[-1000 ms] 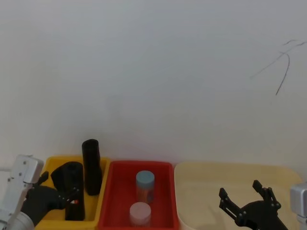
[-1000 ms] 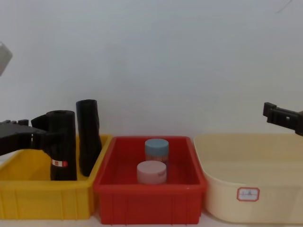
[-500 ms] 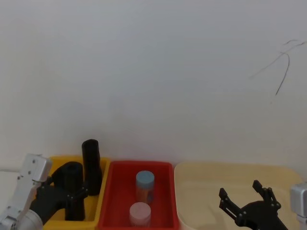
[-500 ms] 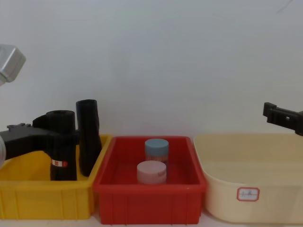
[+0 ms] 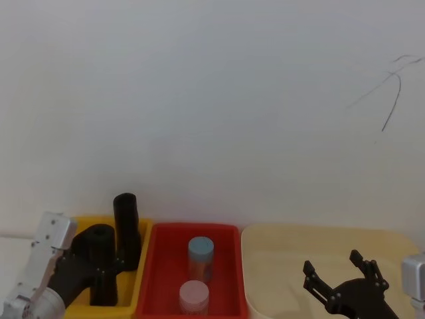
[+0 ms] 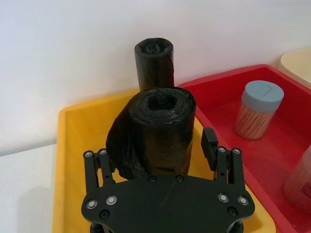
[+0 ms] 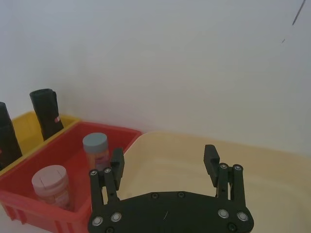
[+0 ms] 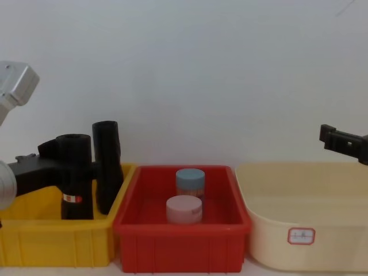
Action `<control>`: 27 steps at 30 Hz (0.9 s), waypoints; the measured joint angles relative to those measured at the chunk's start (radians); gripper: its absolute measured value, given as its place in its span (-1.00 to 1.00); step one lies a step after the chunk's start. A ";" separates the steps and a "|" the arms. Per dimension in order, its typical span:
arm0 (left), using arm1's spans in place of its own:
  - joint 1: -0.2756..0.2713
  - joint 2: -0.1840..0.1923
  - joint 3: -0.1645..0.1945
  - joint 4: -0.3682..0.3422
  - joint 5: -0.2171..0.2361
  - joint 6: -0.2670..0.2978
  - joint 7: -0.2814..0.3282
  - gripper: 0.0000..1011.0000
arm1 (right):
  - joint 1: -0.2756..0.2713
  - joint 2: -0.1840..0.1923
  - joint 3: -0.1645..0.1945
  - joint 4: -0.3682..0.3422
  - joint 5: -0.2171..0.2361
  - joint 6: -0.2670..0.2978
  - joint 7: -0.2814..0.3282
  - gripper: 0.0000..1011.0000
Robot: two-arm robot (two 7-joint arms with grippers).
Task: Pick up the garbage bag with the one hand and transfer it to the other hand.
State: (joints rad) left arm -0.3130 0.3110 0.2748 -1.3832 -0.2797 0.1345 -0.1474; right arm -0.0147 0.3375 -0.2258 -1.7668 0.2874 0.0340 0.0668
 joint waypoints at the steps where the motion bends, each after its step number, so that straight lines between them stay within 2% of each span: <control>1: -0.002 -0.001 0.001 0.003 0.001 -0.001 -0.001 0.98 | 0.000 0.000 0.000 0.000 0.000 0.000 0.000 0.98; 20: -0.062 -0.028 0.021 0.087 0.033 -0.015 -0.031 0.98 | 0.000 0.000 0.000 0.000 0.000 0.000 0.000 0.98; 22: -0.067 -0.030 0.022 0.092 0.035 -0.016 -0.033 0.96 | 0.000 0.000 0.000 0.000 0.000 0.000 0.000 0.98; 27: -0.073 -0.033 0.024 0.100 0.039 -0.016 -0.036 0.77 | 0.000 0.000 0.000 0.000 0.000 0.000 0.000 0.98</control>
State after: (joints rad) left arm -0.3859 0.2784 0.2983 -1.2827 -0.2406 0.1184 -0.1835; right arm -0.0147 0.3375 -0.2258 -1.7668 0.2873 0.0341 0.0668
